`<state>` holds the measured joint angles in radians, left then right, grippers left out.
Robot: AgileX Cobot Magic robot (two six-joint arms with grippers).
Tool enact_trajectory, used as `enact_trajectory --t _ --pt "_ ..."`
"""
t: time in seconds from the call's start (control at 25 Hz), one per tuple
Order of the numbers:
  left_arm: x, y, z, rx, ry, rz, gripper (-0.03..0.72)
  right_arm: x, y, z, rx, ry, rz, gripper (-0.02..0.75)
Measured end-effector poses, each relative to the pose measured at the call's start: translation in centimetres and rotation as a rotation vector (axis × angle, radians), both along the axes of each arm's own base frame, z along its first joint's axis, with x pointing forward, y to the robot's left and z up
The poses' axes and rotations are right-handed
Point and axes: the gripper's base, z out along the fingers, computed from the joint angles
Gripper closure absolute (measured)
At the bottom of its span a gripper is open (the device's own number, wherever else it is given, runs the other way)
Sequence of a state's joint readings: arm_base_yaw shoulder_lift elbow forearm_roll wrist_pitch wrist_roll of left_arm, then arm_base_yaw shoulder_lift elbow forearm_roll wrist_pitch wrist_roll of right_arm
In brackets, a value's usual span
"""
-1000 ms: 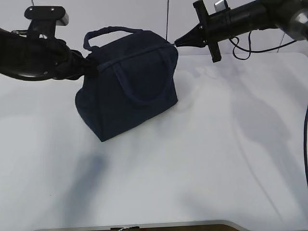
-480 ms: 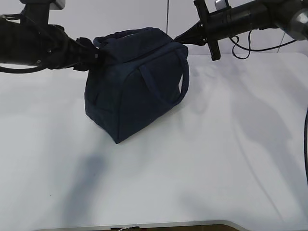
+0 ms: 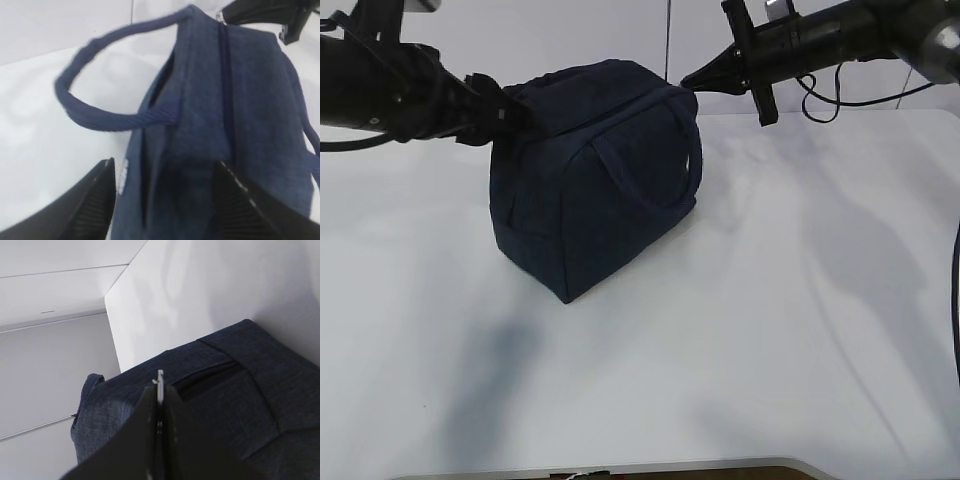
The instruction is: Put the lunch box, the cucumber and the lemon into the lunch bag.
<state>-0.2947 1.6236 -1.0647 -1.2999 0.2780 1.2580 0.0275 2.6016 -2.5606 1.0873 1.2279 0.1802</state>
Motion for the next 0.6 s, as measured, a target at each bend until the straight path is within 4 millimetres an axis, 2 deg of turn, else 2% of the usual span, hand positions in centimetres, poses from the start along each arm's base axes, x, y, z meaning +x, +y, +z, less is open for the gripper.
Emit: enact_trajectory --t 0.16,0.44,0.6 --pt "0.6 1.2 1.3 -0.021 -0.019 -0.012 0.244 0.0 0.0 0.0 -0.002 -0.005 0.002 0.733" --pt "2.6 0.4 6.0 -0.037 -0.157 -0.067 0.243 0.0 0.0 0.0 -0.006 -0.015 0.008 0.733" --pt "5.1 -0.7 6.3 -0.067 -0.13 -0.113 0.243 0.0 0.0 0.0 -0.007 -0.017 0.009 0.733"
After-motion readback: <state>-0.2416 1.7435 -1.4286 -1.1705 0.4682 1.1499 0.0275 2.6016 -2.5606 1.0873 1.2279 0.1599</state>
